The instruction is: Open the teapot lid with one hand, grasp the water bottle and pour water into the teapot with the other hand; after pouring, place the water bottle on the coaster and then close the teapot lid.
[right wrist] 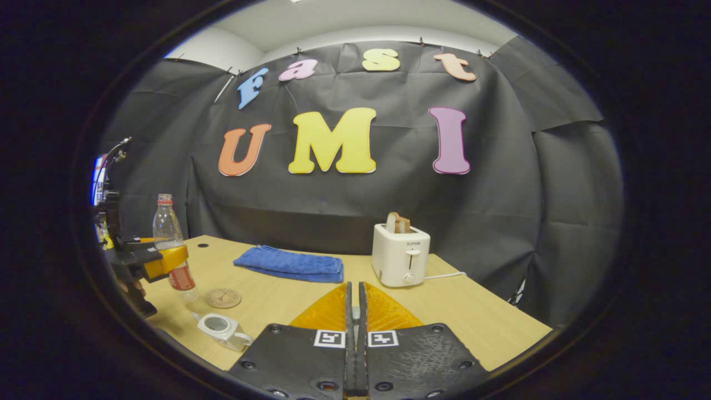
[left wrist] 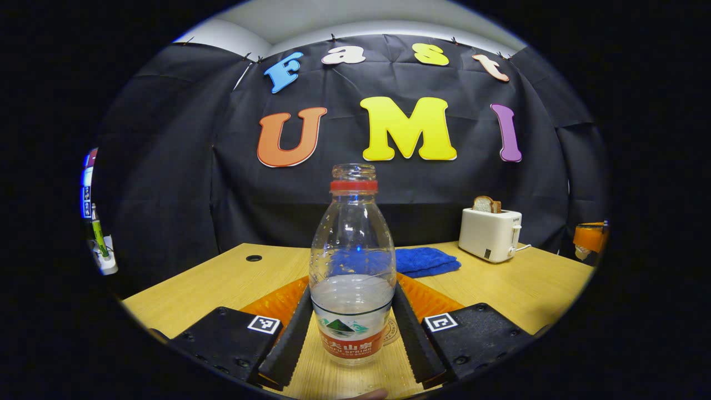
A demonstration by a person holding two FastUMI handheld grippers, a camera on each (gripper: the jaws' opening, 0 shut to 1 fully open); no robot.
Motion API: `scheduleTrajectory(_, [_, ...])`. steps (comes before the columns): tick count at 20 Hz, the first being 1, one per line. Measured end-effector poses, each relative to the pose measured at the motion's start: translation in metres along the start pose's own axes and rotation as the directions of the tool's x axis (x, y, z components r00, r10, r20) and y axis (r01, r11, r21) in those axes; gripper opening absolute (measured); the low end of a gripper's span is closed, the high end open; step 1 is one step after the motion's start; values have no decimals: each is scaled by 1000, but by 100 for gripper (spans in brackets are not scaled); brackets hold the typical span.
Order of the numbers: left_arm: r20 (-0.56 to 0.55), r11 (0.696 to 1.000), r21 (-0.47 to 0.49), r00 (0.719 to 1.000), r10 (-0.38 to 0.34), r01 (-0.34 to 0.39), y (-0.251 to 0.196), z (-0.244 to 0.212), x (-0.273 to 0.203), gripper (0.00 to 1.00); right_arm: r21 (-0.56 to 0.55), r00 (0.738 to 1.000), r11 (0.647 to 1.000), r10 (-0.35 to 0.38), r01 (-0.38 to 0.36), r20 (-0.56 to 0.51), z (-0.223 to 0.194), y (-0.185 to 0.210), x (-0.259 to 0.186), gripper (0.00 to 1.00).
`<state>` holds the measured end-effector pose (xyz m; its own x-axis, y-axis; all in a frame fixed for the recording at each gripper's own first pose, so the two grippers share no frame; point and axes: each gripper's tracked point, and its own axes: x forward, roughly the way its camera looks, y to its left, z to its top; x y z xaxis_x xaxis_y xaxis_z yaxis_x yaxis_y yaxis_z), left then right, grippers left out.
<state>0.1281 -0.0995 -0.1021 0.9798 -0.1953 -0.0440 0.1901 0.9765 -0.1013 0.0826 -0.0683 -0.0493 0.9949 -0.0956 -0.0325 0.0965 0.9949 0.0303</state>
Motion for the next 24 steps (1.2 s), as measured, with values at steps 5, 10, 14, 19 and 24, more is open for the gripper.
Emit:
scheduleTrajectory(5, [-13,998,-36,999,-42,42,-15,-11,44,80,-5,1000,1000,16,-16,-8,-5,4,4,0])
scheduleTrajectory(10, [-36,997,-21,996,-77,77,-28,-21,63,80,10,1000,1000,8,-8,-8,-8,0,9,0])
scheduleTrajectory(14, [-57,997,9,995,-80,81,-31,-31,67,80,20,1000,1000,9,-8,-8,-11,-1,11,0])
scheduleTrajectory(19, [-38,989,85,992,-117,120,-40,-33,62,81,22,999,1000,20,-19,-31,-20,6,16,0])
scheduleTrajectory(24, [-25,989,115,995,-96,98,-31,-28,59,85,3,999,1000,28,-28,-36,-22,14,16,0])
